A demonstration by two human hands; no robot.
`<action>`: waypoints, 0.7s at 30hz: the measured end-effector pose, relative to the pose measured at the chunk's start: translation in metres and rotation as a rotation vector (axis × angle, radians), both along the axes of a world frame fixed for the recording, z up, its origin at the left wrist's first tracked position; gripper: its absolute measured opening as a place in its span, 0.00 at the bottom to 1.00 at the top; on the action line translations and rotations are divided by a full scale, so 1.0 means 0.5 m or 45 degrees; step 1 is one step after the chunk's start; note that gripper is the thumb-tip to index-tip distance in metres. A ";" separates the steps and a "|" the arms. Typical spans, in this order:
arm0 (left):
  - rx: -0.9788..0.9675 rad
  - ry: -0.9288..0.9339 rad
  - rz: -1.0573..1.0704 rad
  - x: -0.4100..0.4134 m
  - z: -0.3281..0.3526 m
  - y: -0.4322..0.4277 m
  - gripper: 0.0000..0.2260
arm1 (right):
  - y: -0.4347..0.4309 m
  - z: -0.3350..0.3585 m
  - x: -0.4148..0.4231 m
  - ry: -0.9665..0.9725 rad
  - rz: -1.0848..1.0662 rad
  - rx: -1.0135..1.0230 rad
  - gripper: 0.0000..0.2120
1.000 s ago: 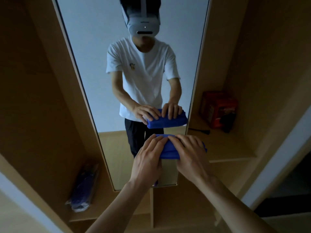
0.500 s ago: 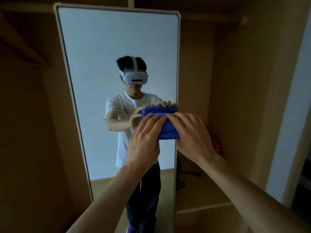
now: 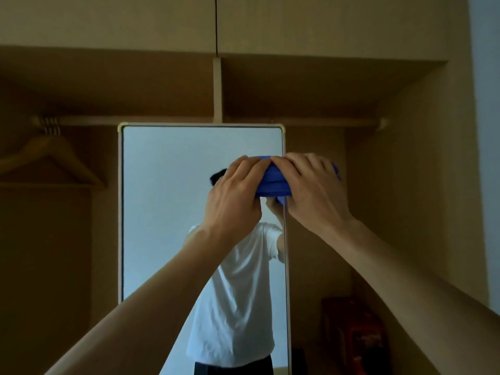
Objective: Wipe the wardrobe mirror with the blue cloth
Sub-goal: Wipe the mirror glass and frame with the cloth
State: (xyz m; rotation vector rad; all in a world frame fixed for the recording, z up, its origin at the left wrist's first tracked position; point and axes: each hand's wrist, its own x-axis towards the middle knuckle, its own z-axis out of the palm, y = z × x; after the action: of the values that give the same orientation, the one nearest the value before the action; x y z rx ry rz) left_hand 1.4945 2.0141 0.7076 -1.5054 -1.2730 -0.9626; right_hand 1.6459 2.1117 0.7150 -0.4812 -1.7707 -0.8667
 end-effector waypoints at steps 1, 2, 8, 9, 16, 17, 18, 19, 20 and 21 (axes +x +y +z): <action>0.006 0.006 0.015 -0.001 0.020 0.002 0.29 | 0.002 0.018 -0.002 0.007 -0.008 0.014 0.26; 0.013 0.010 0.028 -0.002 0.039 0.004 0.29 | 0.004 0.035 -0.005 0.013 -0.016 0.026 0.25; 0.046 0.015 0.066 -0.005 0.120 0.028 0.29 | 0.029 0.108 -0.025 0.082 -0.018 0.057 0.25; 0.045 0.017 0.071 -0.007 0.129 0.033 0.29 | 0.034 0.118 -0.027 0.085 -0.024 0.058 0.25; -0.020 0.014 0.099 -0.011 0.170 0.064 0.28 | 0.063 0.156 -0.037 0.060 0.000 0.005 0.27; -0.024 0.004 0.097 -0.011 0.172 0.067 0.27 | 0.065 0.158 -0.038 0.049 0.006 -0.021 0.27; -0.029 -0.006 0.094 -0.012 0.173 0.068 0.27 | 0.065 0.160 -0.038 0.041 0.011 -0.046 0.28; -0.036 -0.013 0.089 -0.014 0.175 0.068 0.27 | 0.064 0.162 -0.038 0.035 0.019 -0.070 0.28; -0.048 -0.018 0.082 -0.017 0.178 0.068 0.28 | 0.063 0.164 -0.039 0.030 0.033 -0.093 0.28; -0.061 -0.023 0.073 -0.019 0.180 0.069 0.28 | 0.062 0.166 -0.040 0.027 0.052 -0.115 0.28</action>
State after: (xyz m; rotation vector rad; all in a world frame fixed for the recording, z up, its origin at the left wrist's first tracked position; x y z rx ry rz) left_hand 1.4848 2.0485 0.7977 -1.4921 -1.3537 -0.9162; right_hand 1.6259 2.1426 0.7980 -0.5094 -1.8000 -0.7530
